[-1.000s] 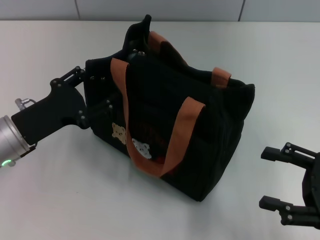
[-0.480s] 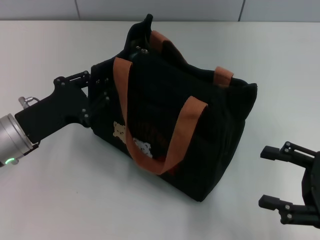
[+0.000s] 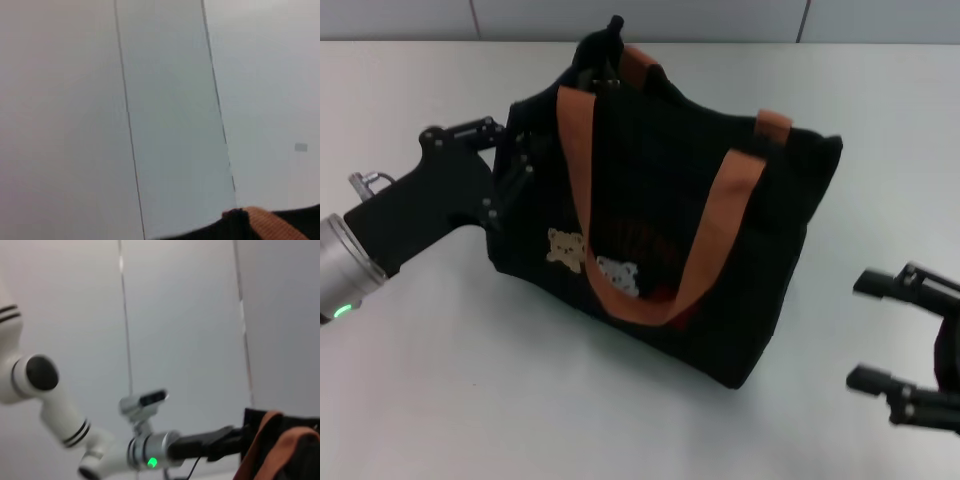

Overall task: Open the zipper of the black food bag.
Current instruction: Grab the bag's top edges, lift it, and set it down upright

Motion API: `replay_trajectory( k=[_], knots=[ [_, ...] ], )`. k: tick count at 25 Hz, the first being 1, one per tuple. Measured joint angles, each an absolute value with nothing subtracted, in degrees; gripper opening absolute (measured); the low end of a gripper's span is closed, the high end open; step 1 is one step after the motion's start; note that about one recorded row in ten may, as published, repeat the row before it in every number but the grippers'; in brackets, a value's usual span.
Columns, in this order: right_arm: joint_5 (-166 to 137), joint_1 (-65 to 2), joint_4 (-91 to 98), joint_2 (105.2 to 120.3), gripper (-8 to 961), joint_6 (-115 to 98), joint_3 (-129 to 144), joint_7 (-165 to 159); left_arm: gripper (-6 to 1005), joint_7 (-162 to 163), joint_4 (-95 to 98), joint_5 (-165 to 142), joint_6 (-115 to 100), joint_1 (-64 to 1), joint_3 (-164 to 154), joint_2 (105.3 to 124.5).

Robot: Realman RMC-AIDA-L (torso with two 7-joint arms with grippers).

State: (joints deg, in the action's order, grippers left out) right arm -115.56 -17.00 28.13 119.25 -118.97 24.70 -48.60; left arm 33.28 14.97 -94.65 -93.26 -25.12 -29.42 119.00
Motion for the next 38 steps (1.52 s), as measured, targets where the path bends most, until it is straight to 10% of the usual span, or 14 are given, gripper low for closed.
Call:
replay_trajectory(
  k=[38],
  knots=[
    [-88.97,-31.76,23.09,119.21,831,-94.01,57.27,-65.7,200,14.64,21.01,-92.39,-109.0,-32.54,-29.75,118.77]
  ],
)
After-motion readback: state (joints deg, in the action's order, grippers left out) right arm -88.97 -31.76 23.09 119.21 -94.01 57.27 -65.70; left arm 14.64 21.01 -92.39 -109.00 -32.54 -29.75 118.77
